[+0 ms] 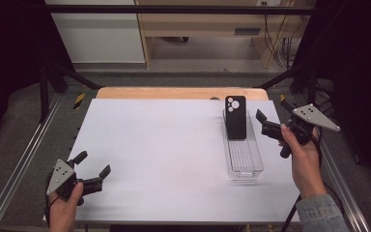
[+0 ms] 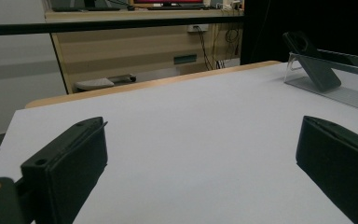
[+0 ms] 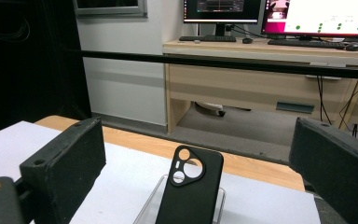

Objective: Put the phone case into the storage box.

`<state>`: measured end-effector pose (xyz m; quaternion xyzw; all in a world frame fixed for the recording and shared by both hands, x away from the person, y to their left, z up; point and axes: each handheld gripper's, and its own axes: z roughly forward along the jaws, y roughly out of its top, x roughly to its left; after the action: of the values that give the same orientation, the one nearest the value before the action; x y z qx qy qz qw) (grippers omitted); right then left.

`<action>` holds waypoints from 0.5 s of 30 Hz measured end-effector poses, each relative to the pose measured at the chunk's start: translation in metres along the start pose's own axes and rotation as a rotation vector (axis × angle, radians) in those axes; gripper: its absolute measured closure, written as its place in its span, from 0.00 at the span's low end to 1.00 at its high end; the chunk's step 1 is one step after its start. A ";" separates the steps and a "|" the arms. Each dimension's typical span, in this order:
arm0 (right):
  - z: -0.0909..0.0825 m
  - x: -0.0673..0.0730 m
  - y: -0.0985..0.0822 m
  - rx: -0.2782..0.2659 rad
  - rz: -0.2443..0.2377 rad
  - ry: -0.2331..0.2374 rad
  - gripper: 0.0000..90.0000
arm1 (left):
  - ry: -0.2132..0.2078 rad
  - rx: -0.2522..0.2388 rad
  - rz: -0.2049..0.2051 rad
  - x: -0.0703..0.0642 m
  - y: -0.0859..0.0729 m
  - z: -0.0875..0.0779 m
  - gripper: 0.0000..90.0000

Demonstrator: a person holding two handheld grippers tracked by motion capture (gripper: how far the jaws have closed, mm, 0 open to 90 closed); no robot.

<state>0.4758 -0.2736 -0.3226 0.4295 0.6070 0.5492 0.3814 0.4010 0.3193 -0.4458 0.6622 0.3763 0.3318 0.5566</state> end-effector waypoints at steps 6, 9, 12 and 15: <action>-0.006 -0.002 -0.001 -0.005 -0.002 0.002 0.05 | -0.010 -0.009 -0.013 0.000 0.001 -0.001 0.02; -0.009 -0.004 -0.003 -0.008 -0.001 0.002 0.05 | -0.014 -0.016 -0.030 0.002 0.001 -0.002 0.02; -0.012 -0.005 -0.006 -0.007 -0.003 0.001 0.05 | -0.015 -0.017 -0.028 0.001 0.001 -0.003 0.02; -0.015 -0.007 -0.008 -0.005 -0.004 0.000 0.05 | -0.015 -0.021 -0.027 0.001 0.002 -0.004 0.02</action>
<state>0.4630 -0.2856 -0.3295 0.4275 0.6064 0.5499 0.3835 0.3985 0.3217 -0.4436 0.6537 0.3776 0.3229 0.5708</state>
